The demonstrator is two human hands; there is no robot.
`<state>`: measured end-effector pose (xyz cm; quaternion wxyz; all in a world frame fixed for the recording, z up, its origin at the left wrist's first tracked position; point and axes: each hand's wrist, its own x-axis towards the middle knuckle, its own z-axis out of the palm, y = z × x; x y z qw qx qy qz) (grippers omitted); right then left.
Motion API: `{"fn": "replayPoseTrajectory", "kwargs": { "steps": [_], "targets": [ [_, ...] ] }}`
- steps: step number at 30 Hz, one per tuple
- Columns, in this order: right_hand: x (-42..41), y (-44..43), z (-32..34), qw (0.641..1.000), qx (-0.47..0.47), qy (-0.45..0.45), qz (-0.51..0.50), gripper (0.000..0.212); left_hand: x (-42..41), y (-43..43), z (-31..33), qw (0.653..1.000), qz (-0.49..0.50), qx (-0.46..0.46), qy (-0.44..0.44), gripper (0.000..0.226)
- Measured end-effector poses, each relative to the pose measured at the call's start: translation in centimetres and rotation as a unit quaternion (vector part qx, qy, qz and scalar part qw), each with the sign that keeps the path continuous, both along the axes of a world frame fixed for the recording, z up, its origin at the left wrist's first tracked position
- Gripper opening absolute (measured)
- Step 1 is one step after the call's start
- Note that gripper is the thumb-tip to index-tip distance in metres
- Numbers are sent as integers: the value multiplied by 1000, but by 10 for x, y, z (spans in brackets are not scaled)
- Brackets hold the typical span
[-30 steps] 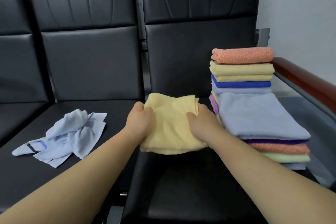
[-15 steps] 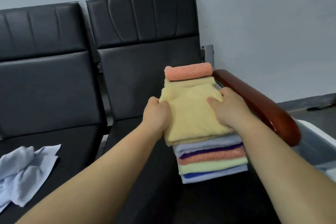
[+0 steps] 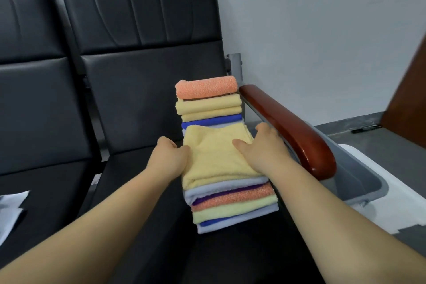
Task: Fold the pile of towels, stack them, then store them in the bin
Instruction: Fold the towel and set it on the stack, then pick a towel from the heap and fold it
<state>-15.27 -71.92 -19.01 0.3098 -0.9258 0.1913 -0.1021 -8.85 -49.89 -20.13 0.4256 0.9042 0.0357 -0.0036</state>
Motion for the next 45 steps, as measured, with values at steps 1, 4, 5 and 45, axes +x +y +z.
{"fn": "replayPoseTrajectory", "kwargs": {
  "steps": [1, 4, 5, 45],
  "targets": [
    [-4, 9, 3, 999, -43, -8, 17, 81, -1, 8, 1, 1000, 4, -7, -5, 24],
    [-13, 53, 13, 988, -126, -35, 83, 65, -9, 46, 5, 999, 19, -38, -14, 25],
    [-15, 73, 14, 983, -142, -51, 107, 59, -12, 64, 5, 999, 22, -35, -11, 25],
    [56, 426, -79, 889, -90, 27, 449, 26, -45, 436, -59, 989, -7, 144, 38, 17]
  ]
}}
